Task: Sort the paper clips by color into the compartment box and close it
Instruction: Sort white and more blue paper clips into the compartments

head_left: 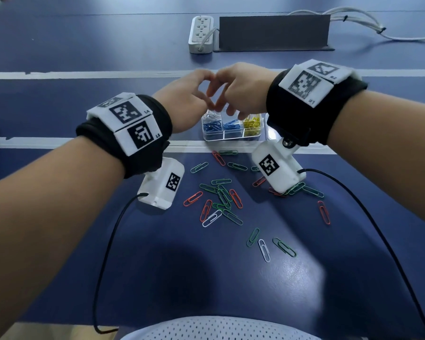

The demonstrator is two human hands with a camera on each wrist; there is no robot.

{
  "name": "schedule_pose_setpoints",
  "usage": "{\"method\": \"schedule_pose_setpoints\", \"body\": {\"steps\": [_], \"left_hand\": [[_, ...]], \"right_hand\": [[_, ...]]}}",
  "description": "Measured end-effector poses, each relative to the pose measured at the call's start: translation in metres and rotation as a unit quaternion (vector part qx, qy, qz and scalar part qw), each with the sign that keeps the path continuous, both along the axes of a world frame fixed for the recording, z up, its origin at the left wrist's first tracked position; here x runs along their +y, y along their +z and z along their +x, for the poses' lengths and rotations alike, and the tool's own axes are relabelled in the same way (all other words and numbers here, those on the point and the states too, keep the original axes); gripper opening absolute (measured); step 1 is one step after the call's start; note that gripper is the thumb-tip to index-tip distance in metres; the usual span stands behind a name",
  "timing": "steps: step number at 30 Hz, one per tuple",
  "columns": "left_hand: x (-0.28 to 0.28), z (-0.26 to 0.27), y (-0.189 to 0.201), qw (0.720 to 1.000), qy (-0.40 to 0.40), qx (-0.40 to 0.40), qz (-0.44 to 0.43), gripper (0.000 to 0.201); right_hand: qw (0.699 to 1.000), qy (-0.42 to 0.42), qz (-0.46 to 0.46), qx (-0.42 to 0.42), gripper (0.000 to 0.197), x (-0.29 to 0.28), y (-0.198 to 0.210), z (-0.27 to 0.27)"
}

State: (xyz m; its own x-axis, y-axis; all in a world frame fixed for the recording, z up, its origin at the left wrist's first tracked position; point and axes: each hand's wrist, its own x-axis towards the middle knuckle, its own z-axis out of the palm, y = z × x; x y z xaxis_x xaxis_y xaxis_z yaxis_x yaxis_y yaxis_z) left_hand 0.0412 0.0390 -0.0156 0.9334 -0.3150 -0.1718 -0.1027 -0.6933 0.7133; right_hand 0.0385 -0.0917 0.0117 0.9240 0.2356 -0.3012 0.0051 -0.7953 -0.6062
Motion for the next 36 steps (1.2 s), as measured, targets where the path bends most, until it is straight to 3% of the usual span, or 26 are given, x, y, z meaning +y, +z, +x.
{"method": "schedule_pose_setpoints", "body": {"steps": [8, 15, 20, 23, 27, 31, 36], "left_hand": [[-0.001, -0.001, -0.003, 1.0, 0.002, -0.023, 0.006, 0.06], [-0.005, -0.001, -0.002, 0.998, -0.013, -0.052, 0.041, 0.055], [-0.011, -0.006, 0.0, 0.991, -0.003, -0.129, 0.04, 0.044], [-0.022, -0.011, 0.002, 0.977, -0.048, -0.201, 0.047, 0.025], [-0.045, -0.023, 0.002, 0.96, -0.178, -0.185, 0.114, 0.01], [-0.068, -0.034, -0.004, 0.931, -0.26, -0.153, 0.207, 0.017], [-0.088, -0.039, -0.009, 0.914, -0.289, -0.148, 0.242, 0.023]], "right_hand": [[1.0, -0.01, -0.002, -0.017, 0.042, -0.005, -0.005, 0.002], [0.999, -0.02, -0.01, -0.033, 0.03, -0.015, -0.005, 0.004], [0.992, 0.011, -0.109, -0.061, 0.024, -0.042, 0.006, -0.011], [0.977, 0.065, -0.2, -0.045, 0.016, -0.056, 0.003, -0.028], [0.957, 0.099, -0.273, -0.005, 0.011, -0.066, -0.008, -0.05], [0.953, 0.082, -0.291, -0.008, 0.03, -0.07, -0.021, -0.061], [0.966, 0.045, -0.252, 0.015, 0.02, -0.082, -0.021, -0.062]]}}
